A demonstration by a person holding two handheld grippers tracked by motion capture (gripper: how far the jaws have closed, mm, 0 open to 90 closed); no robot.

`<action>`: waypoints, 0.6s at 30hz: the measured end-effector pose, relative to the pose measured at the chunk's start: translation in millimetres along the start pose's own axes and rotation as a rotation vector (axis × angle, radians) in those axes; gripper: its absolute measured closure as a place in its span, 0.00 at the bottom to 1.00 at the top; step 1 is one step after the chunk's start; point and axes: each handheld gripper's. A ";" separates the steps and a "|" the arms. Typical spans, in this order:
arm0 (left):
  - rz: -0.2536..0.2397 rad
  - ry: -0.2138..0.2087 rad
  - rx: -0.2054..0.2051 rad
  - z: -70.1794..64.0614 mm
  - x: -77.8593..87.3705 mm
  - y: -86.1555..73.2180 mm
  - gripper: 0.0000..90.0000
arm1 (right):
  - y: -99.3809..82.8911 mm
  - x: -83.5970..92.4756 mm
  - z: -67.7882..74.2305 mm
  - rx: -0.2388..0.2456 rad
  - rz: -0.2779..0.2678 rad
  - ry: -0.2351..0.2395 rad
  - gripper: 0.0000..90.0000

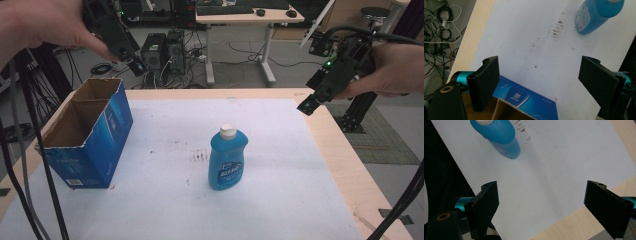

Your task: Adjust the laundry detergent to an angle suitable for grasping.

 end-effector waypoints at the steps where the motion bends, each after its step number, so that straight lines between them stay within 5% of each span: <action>1: -0.005 -0.002 -0.002 -2.3 -0.8 -0.2 0.19 | -0.4 0.1 0.4 0.000 0.000 -0.001 0.13; 18: -0.088 -0.099 -0.066 -53.1 -40.1 -1.0 0.19 | -1.4 -2.4 0.9 -0.007 -0.007 -0.003 0.13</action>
Point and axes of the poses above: each handheld gripper's, and its own axes: x roughly backward along the jaws, y roughly out of its top, z roughly to its left, and after that the axes turned 4 degrees about -y, right-handed
